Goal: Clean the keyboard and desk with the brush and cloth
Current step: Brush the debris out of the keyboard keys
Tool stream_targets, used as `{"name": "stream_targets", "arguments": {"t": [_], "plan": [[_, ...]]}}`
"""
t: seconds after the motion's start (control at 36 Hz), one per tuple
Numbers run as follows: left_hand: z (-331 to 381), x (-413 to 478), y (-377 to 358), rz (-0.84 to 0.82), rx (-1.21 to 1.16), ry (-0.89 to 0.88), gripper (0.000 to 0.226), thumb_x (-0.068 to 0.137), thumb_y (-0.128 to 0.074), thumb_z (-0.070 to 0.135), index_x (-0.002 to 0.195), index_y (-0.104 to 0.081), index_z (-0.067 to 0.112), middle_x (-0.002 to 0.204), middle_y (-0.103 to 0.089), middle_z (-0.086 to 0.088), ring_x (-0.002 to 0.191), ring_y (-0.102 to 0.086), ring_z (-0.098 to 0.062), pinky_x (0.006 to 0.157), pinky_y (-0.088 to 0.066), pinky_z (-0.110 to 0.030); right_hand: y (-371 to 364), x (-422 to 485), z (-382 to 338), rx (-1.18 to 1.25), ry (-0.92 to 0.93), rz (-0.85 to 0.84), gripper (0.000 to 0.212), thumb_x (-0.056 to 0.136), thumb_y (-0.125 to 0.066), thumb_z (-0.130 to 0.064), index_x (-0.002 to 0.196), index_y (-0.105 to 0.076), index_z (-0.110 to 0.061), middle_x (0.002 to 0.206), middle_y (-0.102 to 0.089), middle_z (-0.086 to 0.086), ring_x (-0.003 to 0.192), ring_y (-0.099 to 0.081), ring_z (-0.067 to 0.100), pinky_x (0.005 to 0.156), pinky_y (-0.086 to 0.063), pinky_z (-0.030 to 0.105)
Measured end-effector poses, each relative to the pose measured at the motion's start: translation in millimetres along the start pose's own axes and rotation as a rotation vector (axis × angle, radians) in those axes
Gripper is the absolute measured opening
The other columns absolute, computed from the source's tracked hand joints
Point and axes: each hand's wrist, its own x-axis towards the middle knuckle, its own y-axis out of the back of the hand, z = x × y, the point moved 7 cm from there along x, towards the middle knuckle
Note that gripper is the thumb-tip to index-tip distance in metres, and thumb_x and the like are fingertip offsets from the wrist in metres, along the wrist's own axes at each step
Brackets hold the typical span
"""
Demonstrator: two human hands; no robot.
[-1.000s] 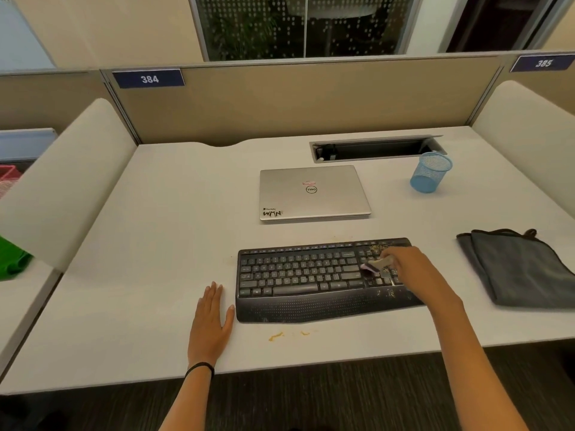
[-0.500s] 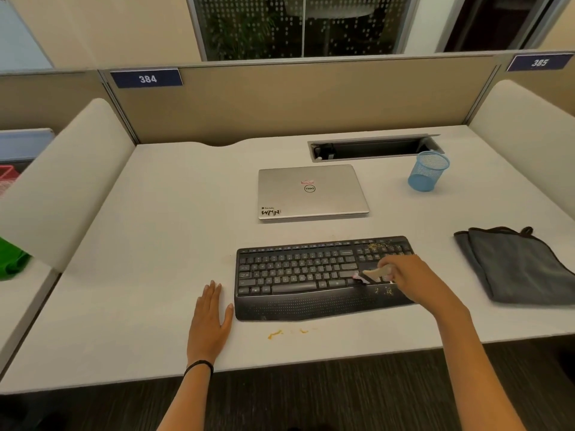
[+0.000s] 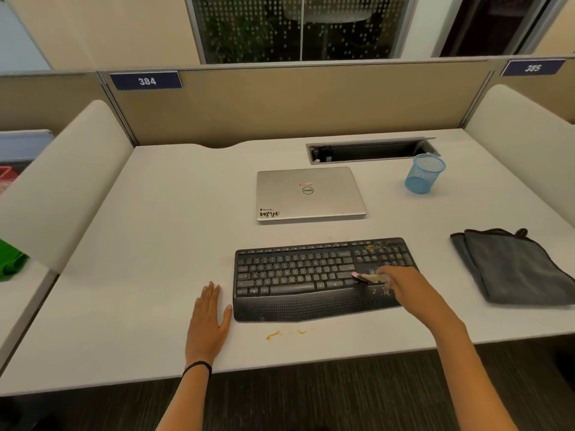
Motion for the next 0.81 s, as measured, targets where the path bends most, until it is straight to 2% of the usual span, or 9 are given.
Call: {"name": "stream_targets", "arguments": {"t": [0.17, 0.31, 0.44, 0.5, 0.61, 0.67, 0.75, 0.81], "plan": [[0, 0, 1, 0.000, -0.002, 0.001, 0.071, 0.090, -0.028, 0.050, 0.150, -0.016, 0.015, 0.156, -0.008, 0.003, 0.141, -0.001, -0.005, 0.116, -0.001, -0.027, 6, -11, 9, 0.074, 0.033, 0.114, 0.041, 0.091, -0.047, 0.004, 0.127, -0.053, -0.016, 0.111, -0.064, 0.012, 0.090, -0.060, 0.019, 0.073, -0.045, 0.021], [2, 0, 3, 0.002, -0.017, -0.001, 0.071, 0.089, -0.028, 0.049, 0.150, -0.018, 0.013, 0.157, -0.011, 0.000, 0.142, -0.003, -0.006, 0.116, -0.001, -0.027, -4, -13, 7, 0.162, 0.078, 0.129, 0.036, 0.093, -0.040, 0.000, 0.121, -0.057, -0.013, 0.108, -0.063, 0.017, 0.099, -0.059, 0.034, 0.085, -0.046, 0.038], [3, -1, 4, 0.007, -0.019, -0.013, 0.070, 0.090, -0.029, 0.048, 0.149, -0.020, 0.013, 0.157, -0.012, 0.000, 0.141, -0.003, -0.006, 0.116, 0.000, -0.026, -8, -21, 16, 0.112, 0.004, 0.045, 0.043, 0.091, -0.045, 0.005, 0.128, -0.053, -0.015, 0.114, -0.063, 0.013, 0.100, -0.059, 0.022, 0.081, -0.043, 0.023], [3, -1, 4, 0.009, -0.016, -0.014, 0.068, 0.092, -0.032, 0.047, 0.149, -0.020, 0.012, 0.157, -0.013, 0.000, 0.141, -0.004, -0.006, 0.116, -0.001, -0.027, -2, -25, 22, 0.120, -0.024, 0.117, 0.043, 0.091, -0.046, 0.005, 0.129, -0.052, -0.015, 0.112, -0.064, 0.013, 0.096, -0.059, 0.020, 0.078, -0.043, 0.023], [4, 0, 4, 0.010, -0.018, -0.011, 0.061, 0.097, -0.044, 0.032, 0.149, -0.020, 0.011, 0.157, -0.014, -0.002, 0.141, -0.005, -0.007, 0.117, -0.002, -0.029, 5, -38, 41, 0.120, -0.130, 0.374, 0.039, 0.092, -0.048, -0.001, 0.129, -0.052, -0.009, 0.115, -0.063, 0.017, 0.099, -0.062, 0.029, 0.081, -0.047, 0.030], [5, 0, 4, 0.005, -0.015, -0.009, 0.061, 0.097, -0.045, 0.030, 0.149, -0.020, 0.011, 0.157, -0.014, -0.002, 0.142, -0.007, -0.009, 0.117, -0.002, -0.028, 1, -45, 44, 0.147, -0.159, 0.431, 0.036, 0.092, -0.047, 0.000, 0.127, -0.053, -0.007, 0.112, -0.064, 0.018, 0.096, -0.062, 0.031, 0.079, -0.048, 0.032], [4, 0, 3, -0.004, -0.008, -0.003, 0.061, 0.097, -0.046, 0.030, 0.149, -0.020, 0.010, 0.157, -0.014, -0.003, 0.143, -0.009, -0.012, 0.117, -0.002, -0.028, -16, -45, 41, 0.097, -0.171, 0.352, 0.042, 0.093, -0.043, 0.001, 0.132, -0.048, -0.013, 0.114, -0.063, 0.014, 0.095, -0.061, 0.025, 0.076, -0.044, 0.026], [4, -1, 3, -0.009, -0.008, 0.004, 0.061, 0.097, -0.046, 0.030, 0.149, -0.020, 0.010, 0.157, -0.014, -0.003, 0.144, -0.009, -0.013, 0.117, -0.002, -0.028, -28, -44, 37, 0.072, -0.171, 0.261, 0.051, 0.093, -0.042, 0.002, 0.138, -0.040, -0.021, 0.113, -0.062, 0.011, 0.087, -0.058, 0.017, 0.073, -0.040, 0.020]]}}
